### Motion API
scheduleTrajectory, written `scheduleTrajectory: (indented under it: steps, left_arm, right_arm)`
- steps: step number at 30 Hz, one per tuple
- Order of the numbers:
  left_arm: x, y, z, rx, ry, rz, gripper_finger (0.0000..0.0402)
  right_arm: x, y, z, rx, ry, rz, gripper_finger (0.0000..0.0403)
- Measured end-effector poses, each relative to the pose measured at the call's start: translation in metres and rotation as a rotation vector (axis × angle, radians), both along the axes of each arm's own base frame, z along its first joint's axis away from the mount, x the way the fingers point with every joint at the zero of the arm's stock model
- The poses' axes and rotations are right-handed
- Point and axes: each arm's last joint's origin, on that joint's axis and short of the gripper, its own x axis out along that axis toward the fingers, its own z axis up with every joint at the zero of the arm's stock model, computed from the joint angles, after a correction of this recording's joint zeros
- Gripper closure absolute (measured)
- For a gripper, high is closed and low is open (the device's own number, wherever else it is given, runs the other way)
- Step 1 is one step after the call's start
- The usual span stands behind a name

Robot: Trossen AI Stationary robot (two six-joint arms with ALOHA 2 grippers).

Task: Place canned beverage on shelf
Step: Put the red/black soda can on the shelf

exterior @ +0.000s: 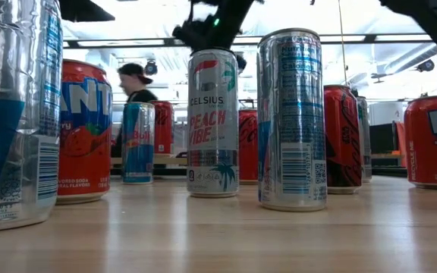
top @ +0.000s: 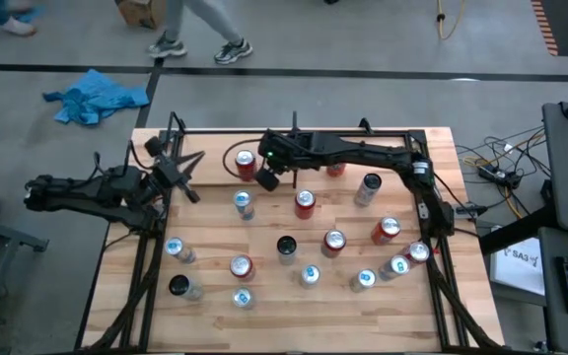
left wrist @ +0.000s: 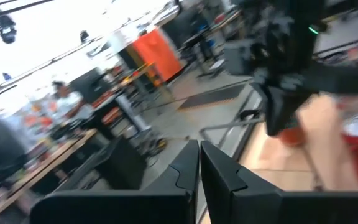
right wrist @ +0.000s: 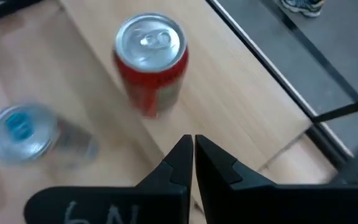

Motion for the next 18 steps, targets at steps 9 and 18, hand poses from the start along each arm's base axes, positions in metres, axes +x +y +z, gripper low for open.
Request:
scheduleTrajectory:
  steps: [9,18]
  left_arm:
    - [0.025,-0.004,0.004,-0.091,-0.009,-0.055,0.0402]
    - [0.066,-0.014,-0.013,-0.258,0.155,-0.248,0.0402]
  right_arm:
    - [-0.044,0.041,0.042,-0.092,0.076,0.138,0.0394]
    - [-0.096,0.058,0.048,-0.167,-0.029,0.229,0.0394]
